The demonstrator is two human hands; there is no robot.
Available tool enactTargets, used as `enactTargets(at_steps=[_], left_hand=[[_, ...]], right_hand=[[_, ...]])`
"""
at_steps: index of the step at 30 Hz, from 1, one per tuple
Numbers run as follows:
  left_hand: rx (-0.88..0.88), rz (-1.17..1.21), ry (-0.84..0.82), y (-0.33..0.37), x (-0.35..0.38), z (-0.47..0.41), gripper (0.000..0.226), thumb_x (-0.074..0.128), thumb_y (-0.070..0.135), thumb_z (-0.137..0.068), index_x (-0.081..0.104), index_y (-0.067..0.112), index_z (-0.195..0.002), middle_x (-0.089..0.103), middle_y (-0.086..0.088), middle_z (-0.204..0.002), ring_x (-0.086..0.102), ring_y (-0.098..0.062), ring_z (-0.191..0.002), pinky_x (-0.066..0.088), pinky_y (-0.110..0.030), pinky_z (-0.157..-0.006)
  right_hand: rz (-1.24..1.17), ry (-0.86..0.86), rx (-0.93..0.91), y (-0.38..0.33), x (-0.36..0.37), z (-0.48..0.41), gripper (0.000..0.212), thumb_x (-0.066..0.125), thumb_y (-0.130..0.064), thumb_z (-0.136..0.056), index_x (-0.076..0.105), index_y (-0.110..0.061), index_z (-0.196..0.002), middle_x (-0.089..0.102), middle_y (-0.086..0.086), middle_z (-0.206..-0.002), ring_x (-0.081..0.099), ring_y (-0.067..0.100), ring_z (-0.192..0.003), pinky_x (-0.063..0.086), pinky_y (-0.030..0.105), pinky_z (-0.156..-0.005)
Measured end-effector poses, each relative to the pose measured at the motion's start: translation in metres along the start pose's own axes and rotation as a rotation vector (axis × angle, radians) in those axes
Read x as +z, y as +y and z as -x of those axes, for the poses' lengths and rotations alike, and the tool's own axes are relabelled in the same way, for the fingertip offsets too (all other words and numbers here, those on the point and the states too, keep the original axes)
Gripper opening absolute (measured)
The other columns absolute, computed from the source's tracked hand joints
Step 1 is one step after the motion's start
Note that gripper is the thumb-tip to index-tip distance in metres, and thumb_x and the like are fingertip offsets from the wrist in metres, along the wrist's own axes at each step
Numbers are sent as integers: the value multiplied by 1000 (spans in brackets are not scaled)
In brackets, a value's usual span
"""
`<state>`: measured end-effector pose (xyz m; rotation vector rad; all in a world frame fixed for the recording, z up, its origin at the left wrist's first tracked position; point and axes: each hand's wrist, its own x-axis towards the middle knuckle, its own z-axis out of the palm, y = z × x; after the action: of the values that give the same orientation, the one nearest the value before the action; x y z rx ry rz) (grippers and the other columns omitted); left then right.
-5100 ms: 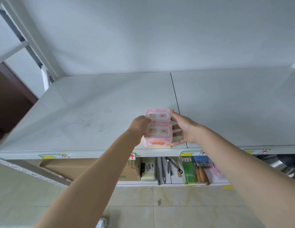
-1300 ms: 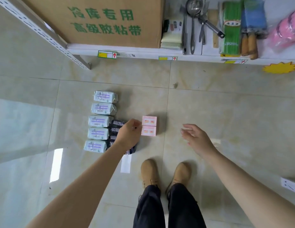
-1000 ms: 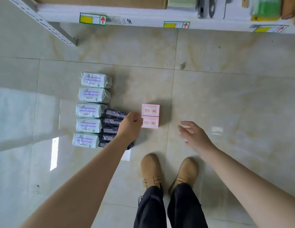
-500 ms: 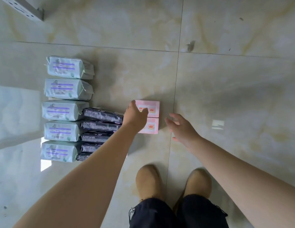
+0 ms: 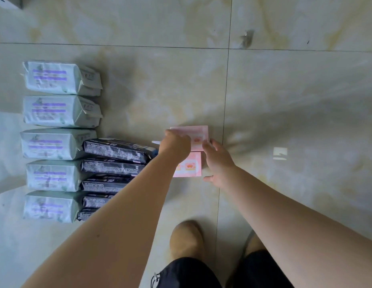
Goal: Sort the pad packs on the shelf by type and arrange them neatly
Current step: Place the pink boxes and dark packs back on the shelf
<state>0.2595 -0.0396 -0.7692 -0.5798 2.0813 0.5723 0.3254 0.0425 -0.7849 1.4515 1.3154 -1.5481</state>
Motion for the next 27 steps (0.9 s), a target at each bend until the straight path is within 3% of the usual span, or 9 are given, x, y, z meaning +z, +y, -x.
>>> enactTargets(at_steps=[4,8,12,16,18,22,27], left_hand=[[8,-83,-3,-5,7,4,43,39,23,-93,36,2,-131,50,-19,-128,49,-36,-117,40,-38,-94],[-13,-93,-35,-10,16,4,45,37,27,-94,27,7,-133,37,-18,-136,38,-37,-124,33,-41,-102],[-40,-12,-32,-12,16,1,48,41,30,-93,30,9,-135,35,-16,-137,40,-37,-123,36,-38,-96],[-5,124,-35,-17,14,1,46,43,32,-95,33,12,-135,51,-15,-126,52,-33,-110,39,-32,-79],[30,113,-39,-22,12,0,42,42,30,-96,39,11,-134,55,-13,-122,55,-32,-107,42,-32,-80],[78,140,-76,-31,8,5,34,47,20,-94,49,12,-126,61,-8,-112,59,-31,-101,49,-36,-86],[107,245,-28,-28,3,26,25,55,19,-90,55,11,-114,65,-8,-103,61,-31,-96,47,-34,-72]], right_hand=[[-31,13,-10,6,0,-7,42,44,-41,-93,40,-34,-134,50,-3,-130,52,23,-102,50,47,-83],[-54,-30,17,7,-5,-9,42,44,-40,-93,38,-35,-134,53,-4,-115,54,16,-82,47,46,-80],[-63,-86,23,5,-6,-11,38,44,-41,-94,41,-33,-131,58,0,-119,60,22,-88,49,36,-66],[91,-68,-41,9,-10,-12,35,42,-45,-93,49,-33,-124,60,1,-120,61,28,-103,52,45,-81],[88,-97,-40,10,-15,-10,33,42,-42,-94,50,-31,-124,62,1,-119,62,28,-101,54,44,-79],[6,-177,-28,8,-27,1,28,43,-35,-96,52,-28,-122,61,4,-120,62,23,-94,49,30,-59],[13,-172,-130,-8,-36,23,14,45,-33,-95,58,-31,-102,61,-2,-107,61,15,-82,50,29,-64]])
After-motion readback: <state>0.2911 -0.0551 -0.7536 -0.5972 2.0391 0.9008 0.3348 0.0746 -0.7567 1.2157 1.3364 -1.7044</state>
